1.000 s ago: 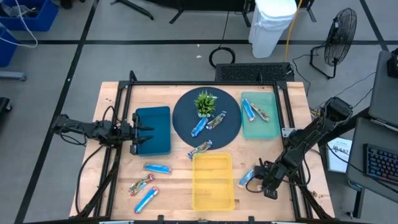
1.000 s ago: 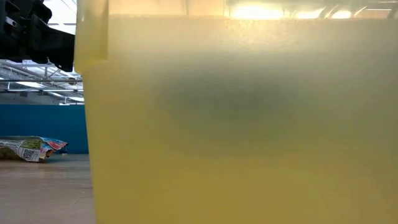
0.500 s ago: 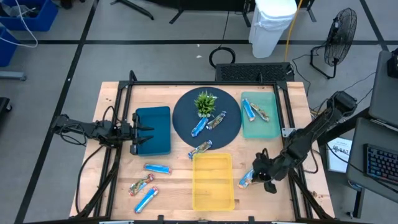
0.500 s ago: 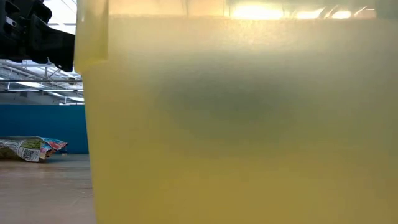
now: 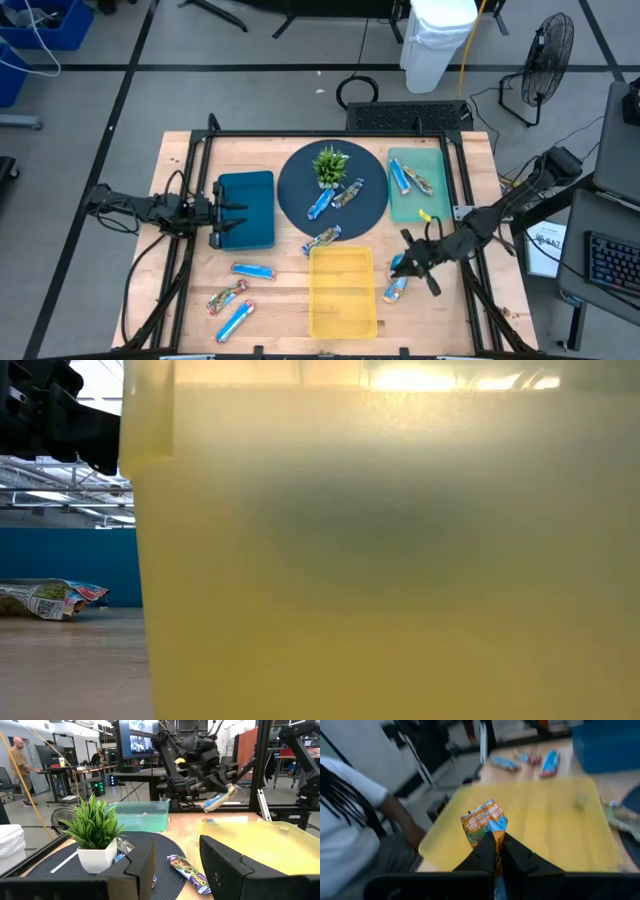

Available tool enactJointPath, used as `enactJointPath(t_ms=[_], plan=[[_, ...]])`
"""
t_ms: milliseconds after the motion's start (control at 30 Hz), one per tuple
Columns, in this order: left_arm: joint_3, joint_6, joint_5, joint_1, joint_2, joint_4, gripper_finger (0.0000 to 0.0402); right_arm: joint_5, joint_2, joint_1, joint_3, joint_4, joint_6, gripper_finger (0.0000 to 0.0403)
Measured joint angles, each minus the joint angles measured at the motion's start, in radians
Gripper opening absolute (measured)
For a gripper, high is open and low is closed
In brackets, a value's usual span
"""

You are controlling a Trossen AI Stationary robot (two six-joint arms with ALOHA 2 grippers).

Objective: Pick and place Granola Bars by type
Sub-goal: Put the yellow granola bar into the green bin

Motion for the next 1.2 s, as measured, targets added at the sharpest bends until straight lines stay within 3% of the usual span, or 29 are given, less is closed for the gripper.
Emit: enactJointPath(t_ms=[133, 267, 567, 800, 1067, 1200], plan=[[0.000, 0.000, 0.000, 0.000, 0.000, 0.000, 0.0159, -0.147, -0.013, -0.131, -0.071, 0.191, -0.074, 0.0006], [0.000, 0.000, 0.000, 0.000, 0.000, 0.000, 0.0159, -0.247, -0.038, -0.274, -0.079, 0.227, -0.154, 0.0006], [0.000, 0.000, 0.000, 0.000, 0.000, 0.000, 0.0159, -0.251, -0.133, -0.606, -0.042, 0.280, -0.276, 0.0006], [0.000, 0.000, 0.000, 0.000, 0.000, 0.000, 0.0159, -0.021, -0.236, -0.796, 0.044, 0.153, -0.285, 0.0006], [0.000, 0.000, 0.000, 0.000, 0.000, 0.000, 0.0159, 0.540, -0.268, -0.881, 0.231, -0.298, -0.413, 0.0006], [0.000, 0.000, 0.000, 0.000, 0.000, 0.000, 0.0159, 0.581, -0.237, -0.880, 0.312, -0.531, -0.322, 0.0006]])
